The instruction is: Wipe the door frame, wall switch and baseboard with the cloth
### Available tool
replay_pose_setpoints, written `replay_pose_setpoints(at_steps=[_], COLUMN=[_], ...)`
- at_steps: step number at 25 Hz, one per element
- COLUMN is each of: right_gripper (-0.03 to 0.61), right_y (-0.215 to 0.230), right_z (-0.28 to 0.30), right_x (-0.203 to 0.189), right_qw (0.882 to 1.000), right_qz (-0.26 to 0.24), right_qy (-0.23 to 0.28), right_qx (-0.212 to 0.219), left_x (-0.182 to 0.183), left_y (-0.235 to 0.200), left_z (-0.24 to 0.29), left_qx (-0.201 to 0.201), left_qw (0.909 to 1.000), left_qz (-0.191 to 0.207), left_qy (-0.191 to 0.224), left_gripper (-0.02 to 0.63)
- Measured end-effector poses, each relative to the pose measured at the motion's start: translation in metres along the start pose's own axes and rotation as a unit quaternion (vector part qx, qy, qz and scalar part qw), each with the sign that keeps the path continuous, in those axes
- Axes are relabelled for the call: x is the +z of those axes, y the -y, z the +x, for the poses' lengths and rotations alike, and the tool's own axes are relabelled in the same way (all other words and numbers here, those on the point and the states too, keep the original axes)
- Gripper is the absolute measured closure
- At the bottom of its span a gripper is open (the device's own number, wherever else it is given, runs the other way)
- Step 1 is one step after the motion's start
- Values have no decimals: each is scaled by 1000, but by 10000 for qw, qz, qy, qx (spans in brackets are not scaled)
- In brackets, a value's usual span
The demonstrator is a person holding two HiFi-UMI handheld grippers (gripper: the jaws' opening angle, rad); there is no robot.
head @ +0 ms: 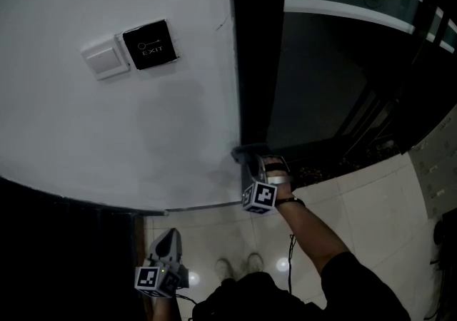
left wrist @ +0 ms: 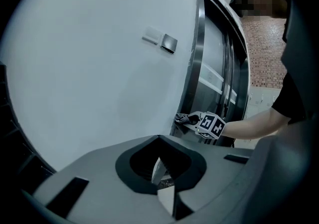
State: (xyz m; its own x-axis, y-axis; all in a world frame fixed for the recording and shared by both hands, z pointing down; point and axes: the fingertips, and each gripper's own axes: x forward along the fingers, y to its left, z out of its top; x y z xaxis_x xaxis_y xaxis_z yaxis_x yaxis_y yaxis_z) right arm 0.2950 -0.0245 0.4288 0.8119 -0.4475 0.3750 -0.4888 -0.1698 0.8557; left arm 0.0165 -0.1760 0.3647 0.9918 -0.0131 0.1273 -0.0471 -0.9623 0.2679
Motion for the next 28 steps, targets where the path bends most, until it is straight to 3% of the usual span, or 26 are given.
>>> replay_pose_setpoints(at_steps=[5,11,19,28], right_gripper=[486,486,488,488], right_y=[-2,88,261,369], right_z=[-7,-79,-174,-213], right_x=[4,53,108,155], right_qw=[9999,9936,9599,9306], right_qz=[25,-46,-276,-532], right_qy=[21,634,1123,1182], right_qx=[96,-929,-2554,-3423], left_x=[9,26,62,84], left_y=[-7,-1,31,16], left_z=[2,16,43,40], left_qx=[-45,-443,-1119,-1034], left_qw=[9999,9983,9911,9903], left_qz=[-14,-97,8,-31], left_qy=[123,362,726,925], left_gripper=[612,614,614,614])
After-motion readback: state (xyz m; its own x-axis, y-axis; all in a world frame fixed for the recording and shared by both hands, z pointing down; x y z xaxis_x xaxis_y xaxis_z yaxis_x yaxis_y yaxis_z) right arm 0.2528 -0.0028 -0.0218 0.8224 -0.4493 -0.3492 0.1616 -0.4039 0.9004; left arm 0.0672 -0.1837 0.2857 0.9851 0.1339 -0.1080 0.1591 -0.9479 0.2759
